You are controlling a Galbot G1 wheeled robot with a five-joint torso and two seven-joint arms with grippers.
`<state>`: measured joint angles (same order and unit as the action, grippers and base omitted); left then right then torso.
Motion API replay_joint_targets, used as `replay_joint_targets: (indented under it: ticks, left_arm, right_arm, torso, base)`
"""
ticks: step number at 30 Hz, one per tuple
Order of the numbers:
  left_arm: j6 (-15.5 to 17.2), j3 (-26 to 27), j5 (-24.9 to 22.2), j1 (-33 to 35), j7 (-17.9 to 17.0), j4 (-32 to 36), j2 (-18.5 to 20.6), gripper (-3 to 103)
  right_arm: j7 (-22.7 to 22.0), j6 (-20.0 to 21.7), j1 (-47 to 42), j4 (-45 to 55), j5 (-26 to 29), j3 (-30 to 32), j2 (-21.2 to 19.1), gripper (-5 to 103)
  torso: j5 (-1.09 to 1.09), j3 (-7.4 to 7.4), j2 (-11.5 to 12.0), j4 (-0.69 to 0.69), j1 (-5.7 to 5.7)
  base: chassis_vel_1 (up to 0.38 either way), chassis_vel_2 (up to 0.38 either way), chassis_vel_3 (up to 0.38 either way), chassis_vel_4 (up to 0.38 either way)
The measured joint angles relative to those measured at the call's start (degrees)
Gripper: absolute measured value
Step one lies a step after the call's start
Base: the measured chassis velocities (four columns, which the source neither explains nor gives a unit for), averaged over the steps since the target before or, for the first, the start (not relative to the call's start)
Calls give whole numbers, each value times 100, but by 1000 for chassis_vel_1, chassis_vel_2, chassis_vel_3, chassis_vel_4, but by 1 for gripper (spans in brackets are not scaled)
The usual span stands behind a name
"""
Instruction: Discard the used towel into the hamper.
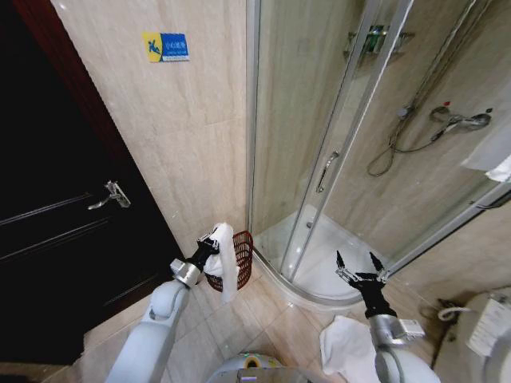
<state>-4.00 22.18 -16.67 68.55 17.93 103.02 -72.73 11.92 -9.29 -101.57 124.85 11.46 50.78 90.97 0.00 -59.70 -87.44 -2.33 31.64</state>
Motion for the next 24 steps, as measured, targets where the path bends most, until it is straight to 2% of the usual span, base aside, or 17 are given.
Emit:
replay_joint_targets:
  ticks: [15,20,24]
  left_arm:
    - [101,-275,-245,-550,-462,-195,4,2]
    - [266,-463,-548,-1089,-795,-88,211,2]
    - [155,-635,-702,-1536,-976,-401,359,2]
  right_arm:
    - [34,-54,41,-70,2,-17,51,100]
    - [56,-64,47,-103,-9,-9,28,100]
    - [56,-64,50,-102,-9,11,17,100]
  torso:
    - [0,0,0,0,1]
    - [0,0,0,-1,1]
    - [0,0,0,-1,1]
  base:
    - [0,0,0,0]
    - [0,0,0,0]
    - [0,0,0,0]
